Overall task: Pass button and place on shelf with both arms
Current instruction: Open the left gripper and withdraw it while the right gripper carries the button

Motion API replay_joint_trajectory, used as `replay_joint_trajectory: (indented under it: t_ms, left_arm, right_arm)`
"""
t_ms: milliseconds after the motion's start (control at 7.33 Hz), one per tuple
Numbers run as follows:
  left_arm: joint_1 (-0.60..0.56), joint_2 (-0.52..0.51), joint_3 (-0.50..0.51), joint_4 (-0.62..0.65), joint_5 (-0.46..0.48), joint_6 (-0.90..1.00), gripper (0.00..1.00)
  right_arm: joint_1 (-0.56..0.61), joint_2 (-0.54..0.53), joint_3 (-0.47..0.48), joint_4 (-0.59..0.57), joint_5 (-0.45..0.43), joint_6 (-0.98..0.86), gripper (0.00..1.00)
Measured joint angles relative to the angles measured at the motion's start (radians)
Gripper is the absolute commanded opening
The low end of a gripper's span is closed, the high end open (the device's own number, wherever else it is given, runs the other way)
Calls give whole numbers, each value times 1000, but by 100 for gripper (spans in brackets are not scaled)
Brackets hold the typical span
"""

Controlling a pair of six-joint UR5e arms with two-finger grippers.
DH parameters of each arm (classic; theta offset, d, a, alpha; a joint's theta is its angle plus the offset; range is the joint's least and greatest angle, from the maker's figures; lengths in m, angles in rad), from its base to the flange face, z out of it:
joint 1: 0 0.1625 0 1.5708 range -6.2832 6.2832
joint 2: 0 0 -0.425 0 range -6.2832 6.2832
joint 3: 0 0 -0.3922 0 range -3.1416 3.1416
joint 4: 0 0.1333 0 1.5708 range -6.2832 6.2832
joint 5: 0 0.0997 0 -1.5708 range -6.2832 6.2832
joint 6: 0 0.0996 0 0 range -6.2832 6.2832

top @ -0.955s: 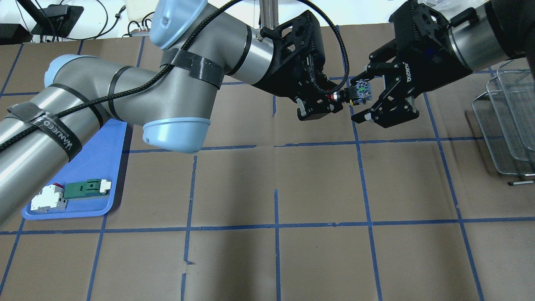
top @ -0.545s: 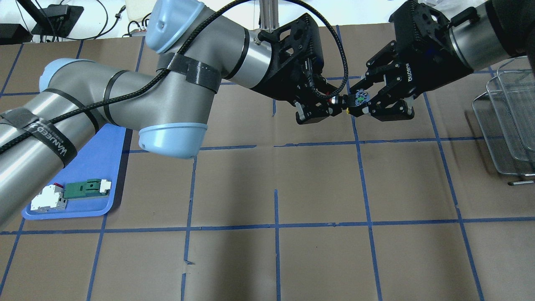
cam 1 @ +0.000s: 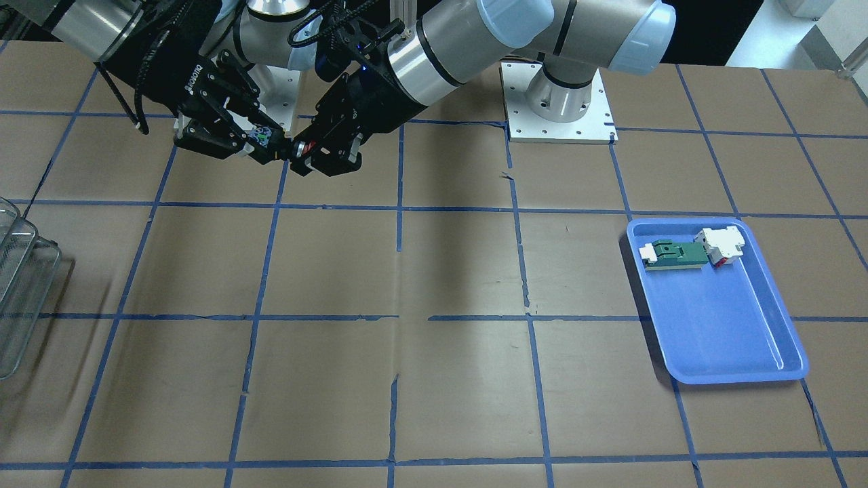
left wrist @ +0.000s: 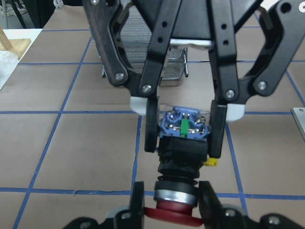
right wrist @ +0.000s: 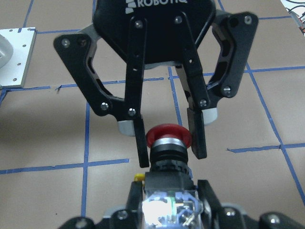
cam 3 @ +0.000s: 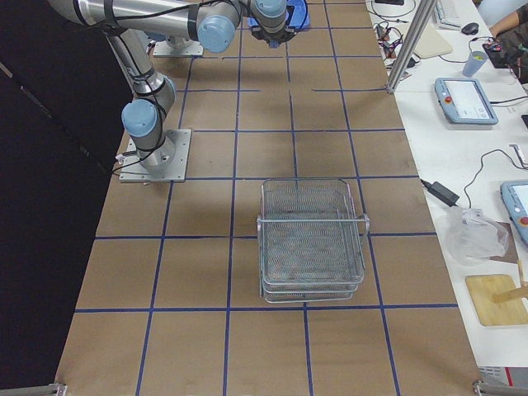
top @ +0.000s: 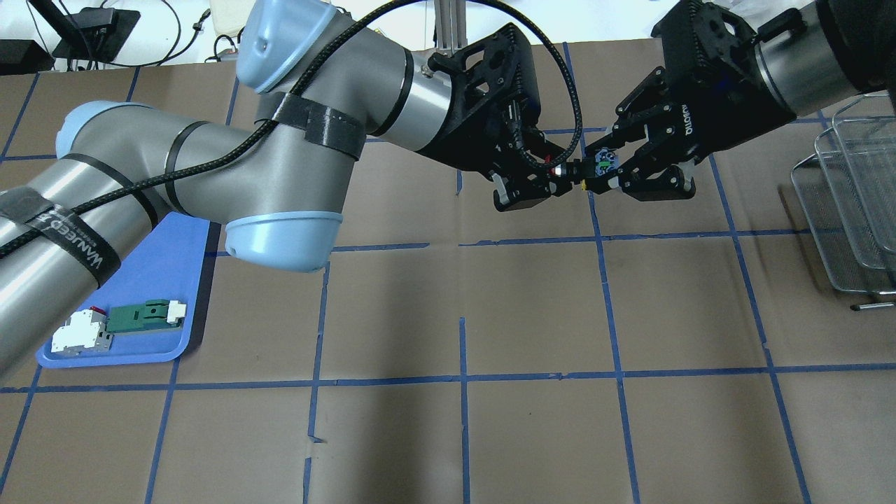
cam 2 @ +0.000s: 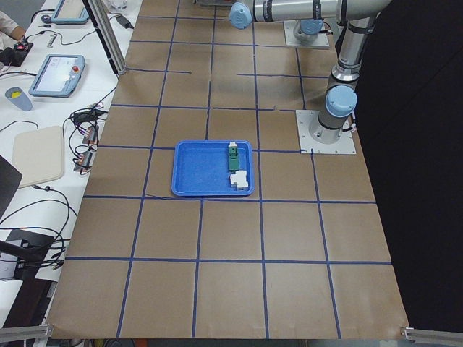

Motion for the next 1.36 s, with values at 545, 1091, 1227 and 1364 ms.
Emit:
replay_joint_trajectory:
  t_ms: [545,1091,1227,1364]
  left_arm:
    - [0,20,2,1,33,-65,100]
    - [2,94,6,-73,294,-143,100]
    - [5,130,13,-158,388,-191,100]
    - [15,162,20,-257,466,-237,100]
  right_arm:
    - [-1,-1,-4,10,-16,3,0]
    - [-18,7,-107,104,-148,4,0]
    - [-42,10,-130,111,-195,3,0]
    - [-88,12,-142,114,-234,3,0]
